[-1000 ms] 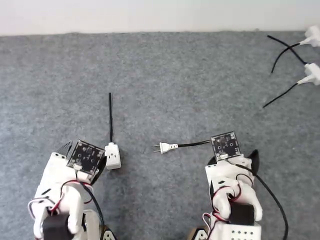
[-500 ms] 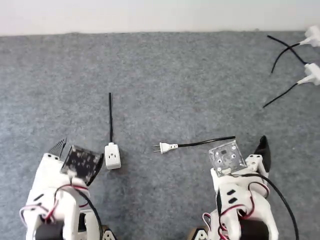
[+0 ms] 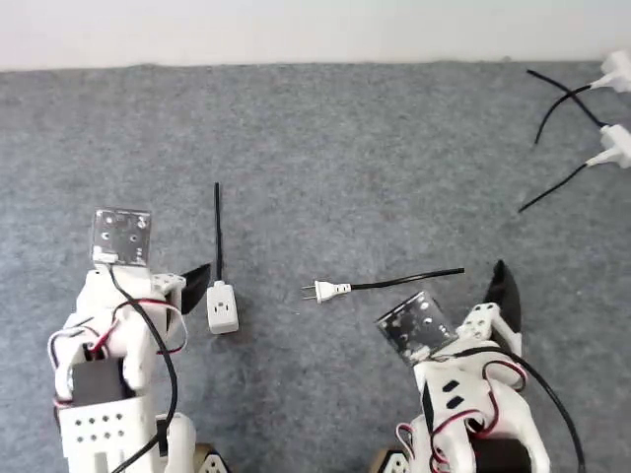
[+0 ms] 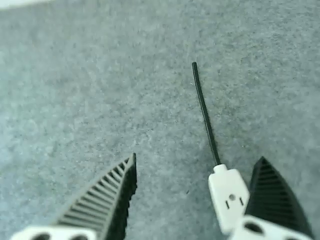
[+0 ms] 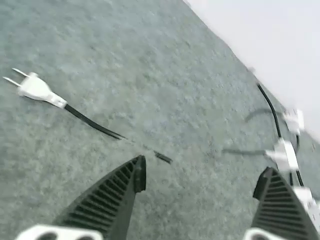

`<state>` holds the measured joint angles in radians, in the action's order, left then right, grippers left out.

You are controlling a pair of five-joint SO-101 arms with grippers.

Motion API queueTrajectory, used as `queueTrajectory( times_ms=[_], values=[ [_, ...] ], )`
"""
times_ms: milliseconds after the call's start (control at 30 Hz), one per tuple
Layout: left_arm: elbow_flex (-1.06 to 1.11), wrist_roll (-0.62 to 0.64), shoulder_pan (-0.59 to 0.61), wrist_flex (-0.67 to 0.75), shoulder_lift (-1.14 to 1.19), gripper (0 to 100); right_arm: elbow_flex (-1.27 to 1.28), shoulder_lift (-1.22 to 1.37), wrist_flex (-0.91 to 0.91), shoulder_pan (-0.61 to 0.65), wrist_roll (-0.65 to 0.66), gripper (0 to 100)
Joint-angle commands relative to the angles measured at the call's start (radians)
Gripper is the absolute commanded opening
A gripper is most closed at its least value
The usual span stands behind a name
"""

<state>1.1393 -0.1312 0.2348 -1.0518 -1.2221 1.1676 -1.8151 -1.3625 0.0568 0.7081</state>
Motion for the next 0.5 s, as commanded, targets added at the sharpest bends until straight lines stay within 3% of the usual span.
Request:
queueTrajectory(
  times_ms=[0,233,467],
  values=[
    [-0.076,0.109,0.000,0.034,0.018,36,-0.098,0.077,0.004,0.096,-0.026,34.0],
    [-0.071,0.120,0.002,0.032,0.023,35,-0.453,0.507,-0.047,0.182,-0.150,34.2],
    [-0.047,0.118,0.032,0.037,0.018,35,-0.606,0.964,-0.199,0.519,-0.147,34.3]
  ],
)
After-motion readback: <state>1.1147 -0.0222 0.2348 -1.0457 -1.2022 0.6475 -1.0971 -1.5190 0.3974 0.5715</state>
